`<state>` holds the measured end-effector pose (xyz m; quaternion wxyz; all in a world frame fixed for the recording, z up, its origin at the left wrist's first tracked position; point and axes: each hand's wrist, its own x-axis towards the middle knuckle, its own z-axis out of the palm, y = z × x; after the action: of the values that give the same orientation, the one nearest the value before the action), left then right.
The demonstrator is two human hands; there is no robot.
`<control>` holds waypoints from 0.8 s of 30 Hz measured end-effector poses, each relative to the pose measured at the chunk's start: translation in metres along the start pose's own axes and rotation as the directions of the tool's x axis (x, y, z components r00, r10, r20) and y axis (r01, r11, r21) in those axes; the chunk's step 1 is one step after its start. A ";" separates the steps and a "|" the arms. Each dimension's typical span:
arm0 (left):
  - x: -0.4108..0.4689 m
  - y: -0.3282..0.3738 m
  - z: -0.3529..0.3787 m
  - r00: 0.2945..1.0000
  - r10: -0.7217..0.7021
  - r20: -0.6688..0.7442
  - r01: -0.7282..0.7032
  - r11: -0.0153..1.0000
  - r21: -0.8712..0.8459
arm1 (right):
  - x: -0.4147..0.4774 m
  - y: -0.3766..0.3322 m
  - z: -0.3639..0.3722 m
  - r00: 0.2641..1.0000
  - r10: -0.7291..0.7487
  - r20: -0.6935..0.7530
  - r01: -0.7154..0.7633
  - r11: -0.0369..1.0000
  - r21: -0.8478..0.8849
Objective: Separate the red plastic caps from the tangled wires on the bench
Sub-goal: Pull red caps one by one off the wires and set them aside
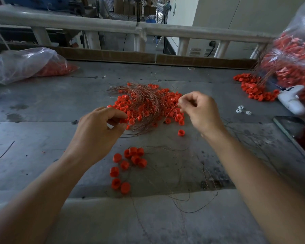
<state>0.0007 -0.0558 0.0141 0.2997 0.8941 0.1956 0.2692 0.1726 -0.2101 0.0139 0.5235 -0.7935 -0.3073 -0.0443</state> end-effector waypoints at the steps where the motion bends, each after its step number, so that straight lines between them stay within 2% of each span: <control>1: 0.000 0.001 0.000 1.000 -0.001 0.007 0.002 1.000 -0.031 | 0.001 -0.002 -0.005 0.999 0.025 -0.043 -0.021 0.995 0.102; 3: -0.001 0.004 0.000 1.000 0.020 0.016 -0.018 0.996 -0.089 | 0.002 -0.007 -0.013 0.990 0.061 -0.124 -0.024 0.961 0.276; 5: -0.002 0.008 -0.001 0.996 0.080 0.028 -0.076 0.989 -0.130 | 0.001 -0.015 -0.021 0.975 0.055 -0.215 0.034 0.919 0.393; 7: -0.005 0.012 -0.003 0.988 0.146 0.044 -0.133 0.967 -0.217 | -0.002 -0.024 -0.027 0.951 -0.022 -0.307 0.154 0.898 0.412; 9: -0.010 0.016 -0.004 0.980 0.190 0.064 -0.154 0.918 -0.366 | -0.007 -0.034 -0.030 0.920 -0.180 -0.347 0.303 0.890 0.342; 12: -0.014 0.023 -0.001 0.971 0.225 0.086 -0.150 0.845 -0.513 | -0.021 -0.047 -0.025 0.876 -0.402 -0.266 0.464 0.851 0.244; 16: -0.017 0.030 0.004 0.950 0.272 0.152 -0.119 0.766 -0.631 | -0.039 -0.059 -0.007 0.808 -0.589 -0.023 0.587 0.800 0.127; 20: -0.018 0.033 0.005 0.939 0.303 0.162 -0.127 0.745 -0.655 | -0.047 -0.059 0.005 0.754 -0.647 0.113 0.640 0.763 0.094; 24: -0.017 0.032 0.006 0.933 0.330 0.146 -0.162 0.744 -0.648 | -0.048 -0.057 0.005 0.767 -0.629 0.131 0.616 0.778 0.126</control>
<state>-0.0032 -0.0914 0.0247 0.5634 0.7876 -0.0651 0.2407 0.1016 -0.2119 0.0386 0.4813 -0.6272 -0.5967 -0.1374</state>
